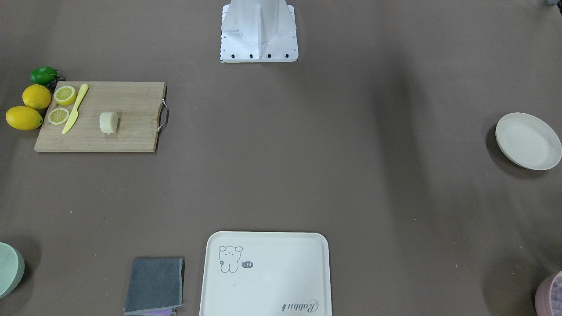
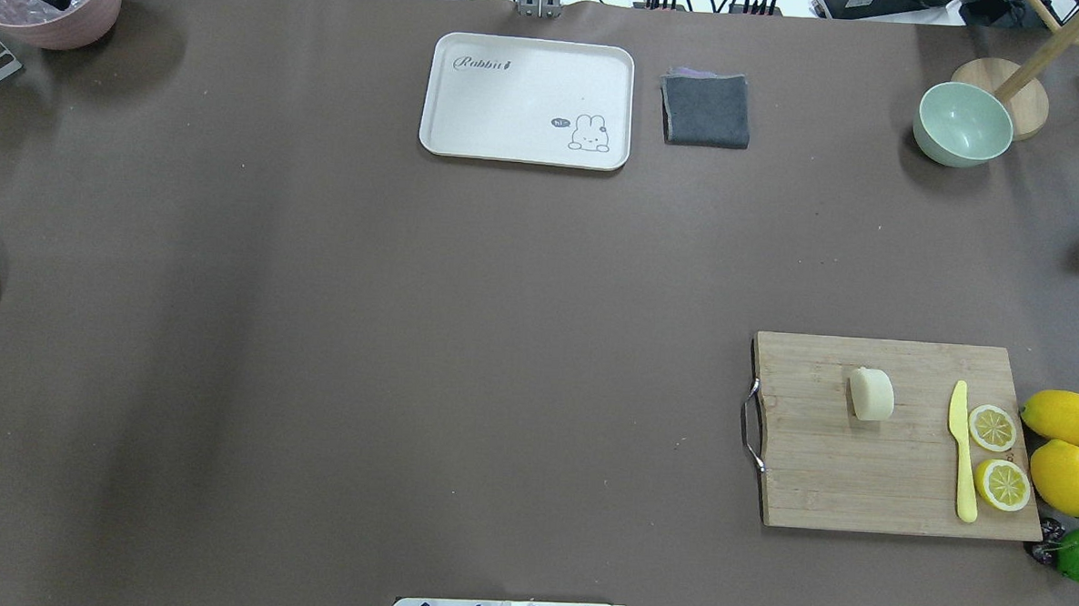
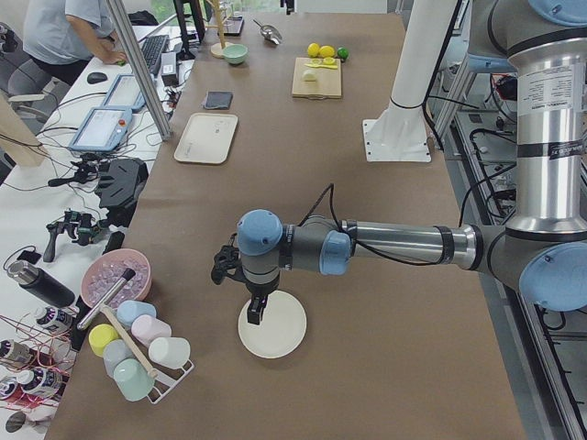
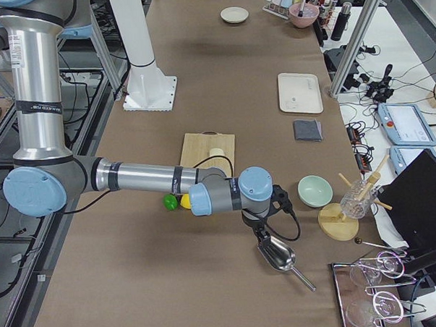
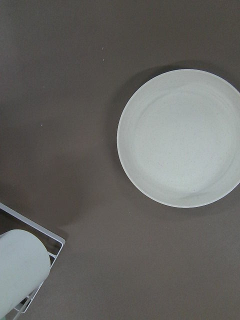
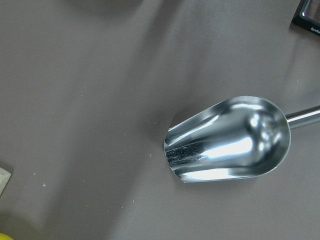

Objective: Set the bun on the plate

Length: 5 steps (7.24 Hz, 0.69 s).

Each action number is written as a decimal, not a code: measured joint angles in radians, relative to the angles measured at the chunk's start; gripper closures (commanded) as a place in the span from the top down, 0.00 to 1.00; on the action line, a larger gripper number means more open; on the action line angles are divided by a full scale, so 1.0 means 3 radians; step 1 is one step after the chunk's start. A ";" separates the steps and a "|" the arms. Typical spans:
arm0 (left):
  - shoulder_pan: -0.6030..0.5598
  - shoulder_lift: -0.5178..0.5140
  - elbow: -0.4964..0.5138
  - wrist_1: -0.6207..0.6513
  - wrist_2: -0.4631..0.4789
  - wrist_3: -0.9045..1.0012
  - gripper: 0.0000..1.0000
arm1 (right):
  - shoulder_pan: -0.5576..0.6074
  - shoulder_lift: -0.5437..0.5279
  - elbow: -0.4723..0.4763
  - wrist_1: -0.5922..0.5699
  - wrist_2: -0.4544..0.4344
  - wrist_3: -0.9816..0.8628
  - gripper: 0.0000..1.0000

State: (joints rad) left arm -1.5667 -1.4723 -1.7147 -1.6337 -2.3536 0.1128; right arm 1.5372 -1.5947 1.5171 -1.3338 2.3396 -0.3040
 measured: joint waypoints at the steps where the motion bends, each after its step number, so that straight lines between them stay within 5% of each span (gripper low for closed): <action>1: 0.0000 0.0002 0.0002 0.0000 0.0001 -0.0003 0.97 | 0.0000 0.0003 -0.0003 -0.0002 0.0000 0.0000 1.00; 5: 0.0005 0.0011 -0.0007 -0.0010 -0.0006 -0.0032 0.97 | -0.0004 0.0007 -0.0010 -0.0003 0.0002 0.0005 1.00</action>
State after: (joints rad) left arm -1.5652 -1.4691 -1.7167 -1.6368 -2.3554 0.1031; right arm 1.5361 -1.5925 1.5141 -1.3346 2.3403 -0.3024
